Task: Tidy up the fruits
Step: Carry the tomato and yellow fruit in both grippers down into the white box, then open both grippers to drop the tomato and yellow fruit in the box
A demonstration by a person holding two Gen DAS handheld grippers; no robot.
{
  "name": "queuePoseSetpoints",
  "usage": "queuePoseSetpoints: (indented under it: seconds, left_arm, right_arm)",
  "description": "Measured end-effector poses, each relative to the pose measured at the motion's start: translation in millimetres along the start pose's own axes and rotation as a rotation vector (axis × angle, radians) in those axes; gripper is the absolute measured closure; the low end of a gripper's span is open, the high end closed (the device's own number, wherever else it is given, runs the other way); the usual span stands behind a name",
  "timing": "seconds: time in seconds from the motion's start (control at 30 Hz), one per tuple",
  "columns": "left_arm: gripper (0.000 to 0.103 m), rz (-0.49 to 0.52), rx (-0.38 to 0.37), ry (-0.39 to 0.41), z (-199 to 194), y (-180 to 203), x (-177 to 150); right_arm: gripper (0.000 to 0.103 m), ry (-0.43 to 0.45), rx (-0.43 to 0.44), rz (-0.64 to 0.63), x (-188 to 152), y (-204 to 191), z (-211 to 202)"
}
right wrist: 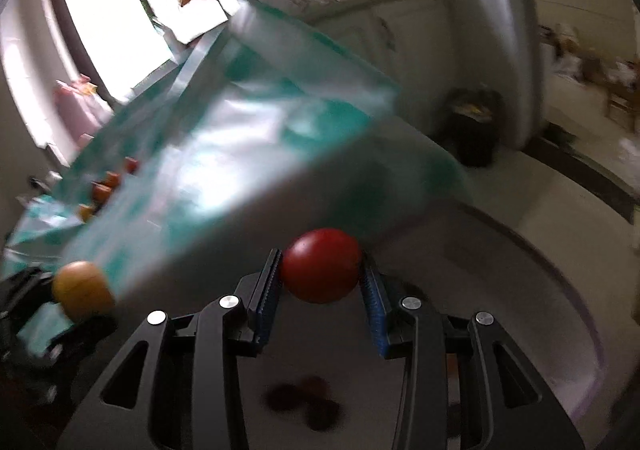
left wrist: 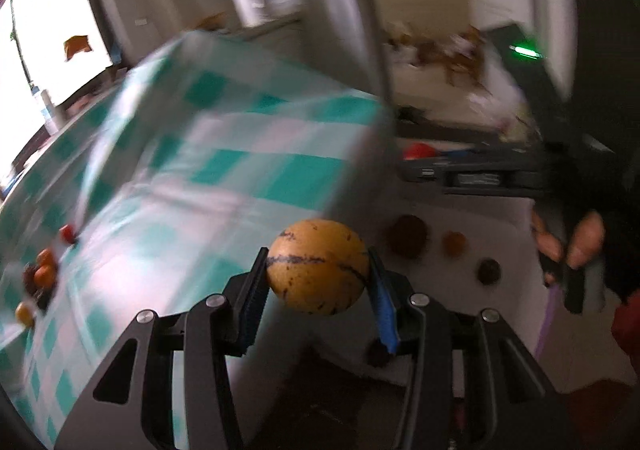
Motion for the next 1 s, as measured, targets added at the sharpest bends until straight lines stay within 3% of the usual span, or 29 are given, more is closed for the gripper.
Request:
queuePoseSetpoints:
  seconds: [0.13, 0.3, 0.57, 0.73, 1.0]
  left_arm:
    - [0.056, 0.099, -0.099, -0.053, 21, 42, -9]
    - [0.056, 0.153, -0.200, -0.212, 70, 75, -30]
    - [0.056, 0.108, -0.265, -0.415, 132, 83, -60]
    - [0.056, 0.159, -0.273, -0.414, 134, 96, -68]
    - [0.055, 0.182, -0.267, -0.411, 137, 101, -71]
  right_arm:
    - [0.065, -0.077, -0.107, 0.023, -15, 23, 13]
    - [0.065, -0.257, -0.244, -0.004, -40, 40, 48]
    - [0.065, -0.462, -0.273, -0.022, -79, 50, 83]
    - [0.065, -0.559, -0.262, -0.051, -89, 47, 98]
    - [0.061, -0.558, -0.278, -0.028, -91, 49, 98]
Point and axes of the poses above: each gripper's, at about its wrist camera, not at the fingertips, and z roughly the way its jaws point, y to its right, x to its top, the point moved 4 cm from there along z, roughly the way its jaws point, and after that the axes turned 15 degrees about x, right-handed, at the moved point
